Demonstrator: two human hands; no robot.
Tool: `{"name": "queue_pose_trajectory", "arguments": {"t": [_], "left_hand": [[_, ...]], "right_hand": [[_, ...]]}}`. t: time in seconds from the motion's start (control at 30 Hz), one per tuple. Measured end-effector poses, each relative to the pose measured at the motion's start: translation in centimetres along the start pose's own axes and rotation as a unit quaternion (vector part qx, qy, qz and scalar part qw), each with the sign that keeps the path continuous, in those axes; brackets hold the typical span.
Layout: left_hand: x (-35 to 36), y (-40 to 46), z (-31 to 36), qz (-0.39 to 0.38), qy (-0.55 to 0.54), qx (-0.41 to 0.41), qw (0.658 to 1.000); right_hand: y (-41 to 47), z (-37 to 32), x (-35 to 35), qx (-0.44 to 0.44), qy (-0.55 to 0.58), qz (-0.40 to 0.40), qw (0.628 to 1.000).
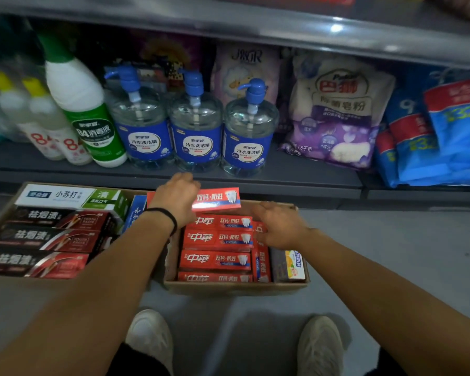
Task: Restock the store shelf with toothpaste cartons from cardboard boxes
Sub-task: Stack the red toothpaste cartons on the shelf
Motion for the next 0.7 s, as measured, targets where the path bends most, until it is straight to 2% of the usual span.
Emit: {"name": "queue_pose_trajectory", "arguments": {"t": [0.17,0.4,0.7], "left_hand": [[-1.0,0.9,-0.8,0.033,-0.012,0.011,0.999],[0.7,3.1,-1.4,0.029,-0.033,0.025,0.999],[3.0,3.9,-2.5,0.005,-0.044,0.023,0.999]], "right_hand": [[1.8,-0.2,4.1,0.020,0.025,-0.038,0.999],[5.2,-0.4,10.1,0.019,0.021,-0.090,0.996],[6.2,0.0,12.7,0.038,0.036,-0.062,0.997]]}}
Point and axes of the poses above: each hand's wrist, its own y-axis towards the middle knuckle, its own x-axis out of the palm, z = x × y, the point moved 9 cm from there along y, towards the middle knuckle, and after that the axes turned 1 degree about y, right-handed, at the moved point
